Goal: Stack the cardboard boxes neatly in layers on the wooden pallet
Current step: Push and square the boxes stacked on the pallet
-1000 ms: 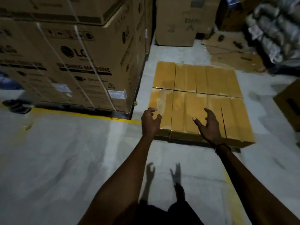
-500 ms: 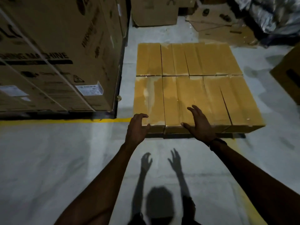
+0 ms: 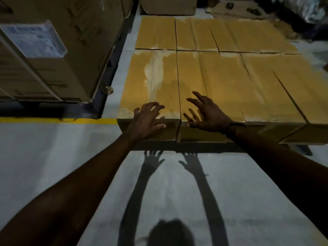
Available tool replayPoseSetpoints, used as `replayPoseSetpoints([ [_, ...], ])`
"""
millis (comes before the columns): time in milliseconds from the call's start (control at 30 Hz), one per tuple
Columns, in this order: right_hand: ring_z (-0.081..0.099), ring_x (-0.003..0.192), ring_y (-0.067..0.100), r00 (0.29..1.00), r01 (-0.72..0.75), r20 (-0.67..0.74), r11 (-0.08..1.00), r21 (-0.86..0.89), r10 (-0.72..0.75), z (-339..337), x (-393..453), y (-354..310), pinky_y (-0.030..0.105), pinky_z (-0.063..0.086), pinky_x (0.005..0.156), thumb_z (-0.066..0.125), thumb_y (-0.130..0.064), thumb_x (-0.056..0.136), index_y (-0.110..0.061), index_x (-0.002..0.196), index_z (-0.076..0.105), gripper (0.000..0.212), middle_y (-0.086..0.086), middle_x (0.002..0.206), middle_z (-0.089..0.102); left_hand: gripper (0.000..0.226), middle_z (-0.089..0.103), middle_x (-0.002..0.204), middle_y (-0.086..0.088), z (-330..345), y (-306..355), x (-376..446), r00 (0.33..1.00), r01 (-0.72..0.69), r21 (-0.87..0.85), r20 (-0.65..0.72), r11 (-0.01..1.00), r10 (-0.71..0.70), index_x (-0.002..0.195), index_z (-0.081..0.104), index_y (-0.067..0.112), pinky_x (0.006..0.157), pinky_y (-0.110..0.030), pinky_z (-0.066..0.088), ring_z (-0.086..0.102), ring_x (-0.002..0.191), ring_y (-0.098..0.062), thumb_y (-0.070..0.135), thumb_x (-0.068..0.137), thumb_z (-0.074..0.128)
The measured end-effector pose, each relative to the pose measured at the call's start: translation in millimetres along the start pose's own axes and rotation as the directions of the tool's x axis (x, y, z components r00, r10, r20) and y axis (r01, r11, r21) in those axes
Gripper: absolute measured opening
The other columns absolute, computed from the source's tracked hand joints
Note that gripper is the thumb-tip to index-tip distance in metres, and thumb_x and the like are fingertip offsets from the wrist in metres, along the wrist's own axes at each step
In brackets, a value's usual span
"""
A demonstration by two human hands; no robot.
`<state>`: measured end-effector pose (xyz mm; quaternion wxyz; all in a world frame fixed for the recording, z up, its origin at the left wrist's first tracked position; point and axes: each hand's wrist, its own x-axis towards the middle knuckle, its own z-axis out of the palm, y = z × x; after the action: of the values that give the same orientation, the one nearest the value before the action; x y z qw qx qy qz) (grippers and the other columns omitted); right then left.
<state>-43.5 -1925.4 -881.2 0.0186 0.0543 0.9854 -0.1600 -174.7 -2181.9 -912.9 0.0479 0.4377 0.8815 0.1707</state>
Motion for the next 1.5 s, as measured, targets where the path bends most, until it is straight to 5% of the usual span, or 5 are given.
replayPoseSetpoints([
  [133, 0.007, 0.155, 0.037, 0.997, 0.073, 0.018, 0.996, -0.06, -0.072, 45, 25, 25, 0.07, 0.027, 0.115, 0.067, -0.081, 0.066, -0.039, 0.161, 0.019, 0.114, -0.005, 0.171, -0.002, 0.1, 0.02, 0.166, -0.004, 50, -31, 11, 0.994, -0.112, 0.206, 0.015, 0.972, 0.112, 0.159, 0.02, 0.038, 0.117, -0.07, 0.016, 0.019, 0.152, -0.027, 0.066, 0.079, 0.074],
  [300, -0.003, 0.157, 0.033, 0.996, 0.094, 0.033, 0.963, -0.251, -0.088, 89, 41, 36, 0.074, 0.013, 0.117, 0.066, -0.073, 0.081, -0.047, 0.161, 0.003, 0.104, -0.006, 0.172, -0.007, 0.121, 0.016, 0.167, -0.004, 82, -56, 19, 0.973, -0.163, 0.421, -0.081, 0.892, 0.216, 0.162, 0.008, 0.04, 0.115, -0.068, 0.018, 0.02, 0.152, -0.03, 0.061, 0.07, 0.085],
  [500, 0.016, 0.155, 0.034, 0.971, 0.104, -0.158, 0.914, -0.393, -0.179, 108, 43, 44, 0.069, 0.031, 0.111, 0.034, -0.085, 0.085, -0.048, 0.16, 0.007, 0.088, -0.004, 0.171, 0.011, 0.127, 0.028, 0.164, -0.003, 98, -69, 26, 0.945, -0.148, 0.486, -0.188, 0.861, 0.269, 0.159, 0.014, 0.04, 0.107, -0.057, 0.025, 0.033, 0.144, -0.032, 0.048, 0.061, 0.094],
  [833, 0.02, 0.154, 0.035, 0.967, 0.078, -0.193, 0.917, -0.391, -0.165, 109, 54, 39, 0.067, 0.033, 0.11, 0.034, -0.081, 0.084, -0.041, 0.161, 0.016, 0.089, -0.002, 0.17, 0.017, 0.123, 0.029, 0.164, -0.003, 98, -81, 37, 0.924, -0.158, 0.482, -0.235, 0.862, 0.301, 0.16, 0.018, 0.038, 0.106, -0.054, 0.023, 0.03, 0.144, -0.032, 0.049, 0.063, 0.093],
  [1500, 0.025, 0.152, 0.035, 0.964, 0.04, -0.23, 0.928, -0.37, -0.133, 100, 86, 30, 0.063, 0.031, 0.113, 0.066, -0.06, 0.089, -0.037, 0.158, 0.027, 0.083, 0.003, 0.168, 0.025, 0.125, 0.031, 0.16, -0.001, 90, -84, 57, 0.934, -0.083, 0.488, -0.266, 0.869, 0.239, 0.155, 0.02, 0.042, 0.111, -0.059, 0.019, 0.025, 0.147, -0.032, 0.042, 0.056, 0.096],
])
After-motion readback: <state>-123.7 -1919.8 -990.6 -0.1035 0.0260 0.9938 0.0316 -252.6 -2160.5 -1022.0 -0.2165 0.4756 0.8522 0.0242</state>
